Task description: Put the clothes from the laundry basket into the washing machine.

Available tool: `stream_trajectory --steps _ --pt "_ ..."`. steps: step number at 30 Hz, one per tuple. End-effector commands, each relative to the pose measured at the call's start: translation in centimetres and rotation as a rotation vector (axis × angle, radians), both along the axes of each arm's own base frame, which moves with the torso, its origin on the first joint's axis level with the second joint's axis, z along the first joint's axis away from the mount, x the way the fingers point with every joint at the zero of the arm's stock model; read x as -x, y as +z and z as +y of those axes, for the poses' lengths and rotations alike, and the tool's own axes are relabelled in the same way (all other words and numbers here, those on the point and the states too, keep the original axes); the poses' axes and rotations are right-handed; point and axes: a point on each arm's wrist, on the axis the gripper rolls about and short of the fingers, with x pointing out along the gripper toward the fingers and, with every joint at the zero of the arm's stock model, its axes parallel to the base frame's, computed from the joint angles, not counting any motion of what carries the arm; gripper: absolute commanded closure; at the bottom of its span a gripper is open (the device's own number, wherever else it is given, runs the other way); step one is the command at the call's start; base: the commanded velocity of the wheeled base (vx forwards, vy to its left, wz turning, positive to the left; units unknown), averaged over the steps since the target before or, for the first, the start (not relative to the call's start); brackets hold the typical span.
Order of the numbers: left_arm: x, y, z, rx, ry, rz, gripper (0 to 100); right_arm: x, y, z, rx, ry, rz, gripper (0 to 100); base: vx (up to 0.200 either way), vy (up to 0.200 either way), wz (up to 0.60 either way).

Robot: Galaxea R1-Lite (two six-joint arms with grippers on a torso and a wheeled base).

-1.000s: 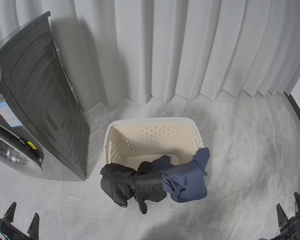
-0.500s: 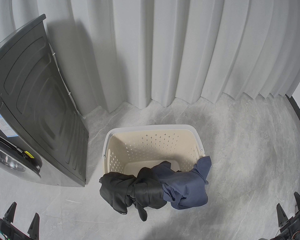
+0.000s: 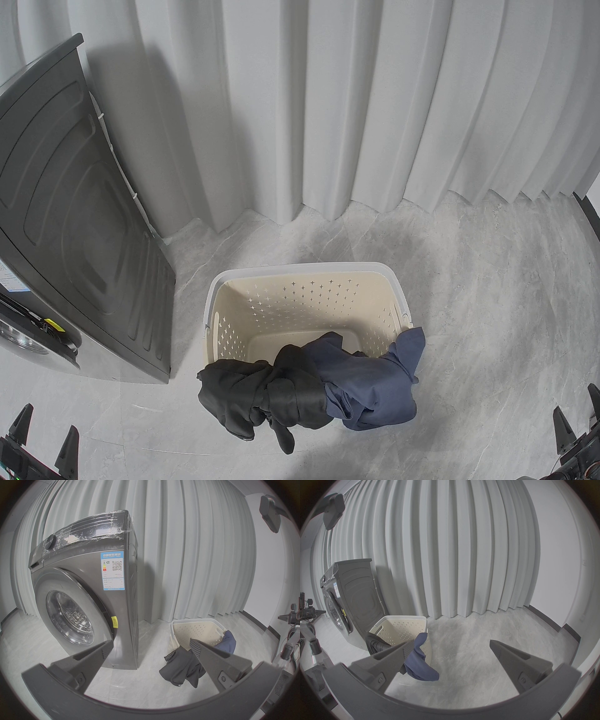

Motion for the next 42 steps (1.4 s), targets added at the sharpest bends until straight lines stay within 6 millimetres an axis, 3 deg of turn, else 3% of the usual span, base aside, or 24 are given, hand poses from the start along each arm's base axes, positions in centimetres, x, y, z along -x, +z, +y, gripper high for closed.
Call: stream_trajectory --steps 1,5,14,20,26,38,42 --pt "-0.04 -0.47 0.0 0.0 0.0 0.006 0 -0.01 -0.52 0.0 0.0 0.001 0.003 0 0.0 0.0 0.0" --pt "-0.04 -0.47 0.0 0.0 0.0 0.006 0 -0.01 -0.52 0.0 0.0 0.001 0.003 0 0.0 0.0 0.0" --pt "-0.04 -0.49 0.0 0.0 0.0 0.007 0 -0.01 -0.52 0.0 0.0 0.001 0.003 0 0.2 0.0 0.0" --pt "-0.04 -0.47 0.0 0.0 0.0 0.006 0 -0.01 -0.52 0.0 0.0 0.001 0.003 0 0.0 0.0 0.0" --pt "-0.04 -0.47 0.0 0.0 0.0 0.006 0 -0.01 -0.52 0.0 0.0 0.001 0.003 0 0.0 -0.2 0.0" --pt "-0.04 -0.47 0.0 0.003 0.0 0.006 0 -0.01 -0.52 0.0 0.0 0.001 0.003 0 0.0 0.0 0.0" --pt "-0.04 -0.47 0.0 0.003 0.0 0.006 0 -0.01 -0.52 0.0 0.0 0.001 0.003 0 0.2 0.0 0.0"
